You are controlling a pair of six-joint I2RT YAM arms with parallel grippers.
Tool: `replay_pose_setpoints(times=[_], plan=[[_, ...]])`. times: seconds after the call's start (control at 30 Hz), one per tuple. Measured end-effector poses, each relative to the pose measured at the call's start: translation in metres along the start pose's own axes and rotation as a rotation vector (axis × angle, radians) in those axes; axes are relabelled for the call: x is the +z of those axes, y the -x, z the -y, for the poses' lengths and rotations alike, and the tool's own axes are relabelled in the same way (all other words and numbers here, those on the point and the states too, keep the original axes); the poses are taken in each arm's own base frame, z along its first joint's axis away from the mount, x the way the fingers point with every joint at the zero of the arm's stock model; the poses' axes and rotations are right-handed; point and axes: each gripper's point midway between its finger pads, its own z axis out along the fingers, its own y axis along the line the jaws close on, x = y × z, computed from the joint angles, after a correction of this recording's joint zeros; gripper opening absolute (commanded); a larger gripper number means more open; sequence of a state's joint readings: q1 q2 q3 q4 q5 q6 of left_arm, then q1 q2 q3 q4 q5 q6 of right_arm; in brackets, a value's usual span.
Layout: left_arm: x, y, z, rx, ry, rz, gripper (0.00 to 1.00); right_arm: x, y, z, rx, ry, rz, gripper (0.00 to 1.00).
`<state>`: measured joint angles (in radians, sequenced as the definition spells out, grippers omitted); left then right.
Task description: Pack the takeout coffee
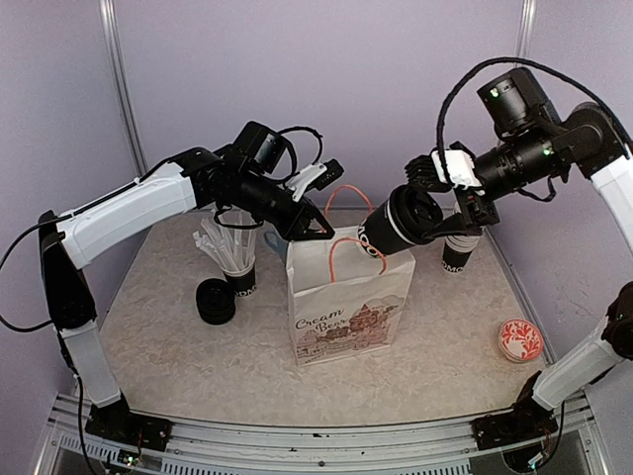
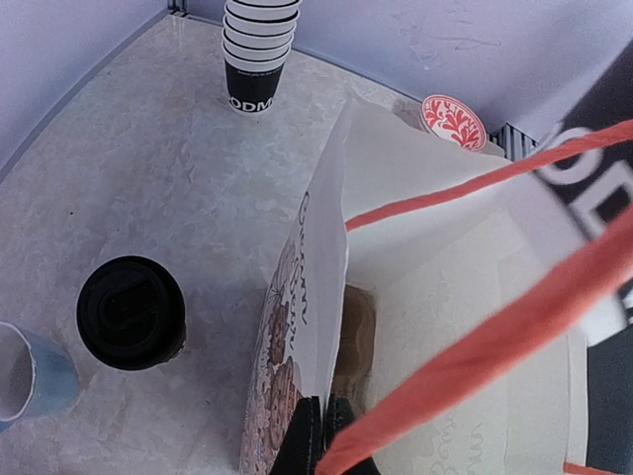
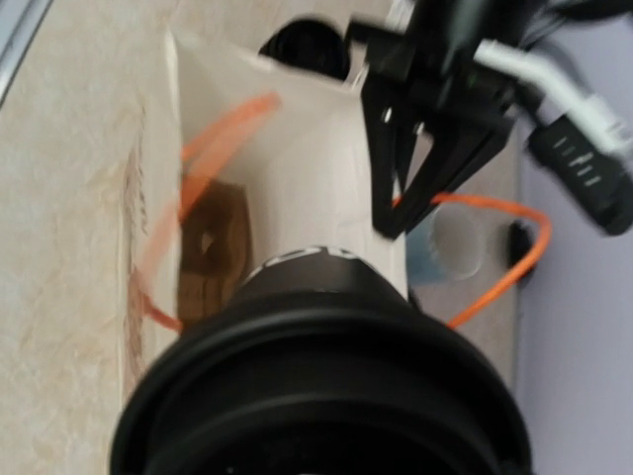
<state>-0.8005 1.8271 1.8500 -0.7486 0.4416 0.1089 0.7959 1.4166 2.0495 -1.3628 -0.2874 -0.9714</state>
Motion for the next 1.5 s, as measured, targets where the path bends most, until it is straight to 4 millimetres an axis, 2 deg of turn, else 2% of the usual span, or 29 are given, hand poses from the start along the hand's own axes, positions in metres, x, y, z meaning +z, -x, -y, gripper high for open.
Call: replay_pose_setpoints(times=[0.23, 0.47, 0.7, 0.97, 1.27, 1.37, 1.47, 1.5], plan=[[0.005, -0.003, 0.010, 0.015, -0.017, -0.009, 0.01, 0.050, -0.024, 0.011, 0.038, 0.053, -0.110, 0.57], [0.008, -0.002, 0.014, 0.028, -0.024, -0.006, 0.02, 0.078, -0.033, 0.007, 0.058, 0.093, -0.182, 0.57], [0.008, -0.001, 0.016, 0.050, -0.026, -0.002, 0.04, 0.092, -0.041, 0.000, 0.061, 0.133, -0.235, 0.57], [0.006, 0.002, 0.030, 0.116, -0.043, 0.008, 0.04, 0.104, -0.053, -0.006, 0.066, 0.164, -0.283, 0.57], [0.005, 0.003, 0.033, 0.141, -0.047, 0.012, 0.05, 0.119, -0.058, -0.030, 0.063, 0.238, -0.311, 0.56], [0.006, 0.003, 0.036, 0.153, -0.054, 0.013, 0.17, 0.124, -0.060, -0.041, 0.067, 0.268, -0.326, 0.56], [0.007, 0.003, 0.041, 0.168, -0.064, 0.012, 0.41, 0.125, -0.059, -0.055, 0.062, 0.296, -0.331, 0.55], [0.007, 0.003, 0.043, 0.171, -0.065, 0.011, 0.46, 0.125, -0.058, -0.061, 0.060, 0.304, -0.331, 0.55]])
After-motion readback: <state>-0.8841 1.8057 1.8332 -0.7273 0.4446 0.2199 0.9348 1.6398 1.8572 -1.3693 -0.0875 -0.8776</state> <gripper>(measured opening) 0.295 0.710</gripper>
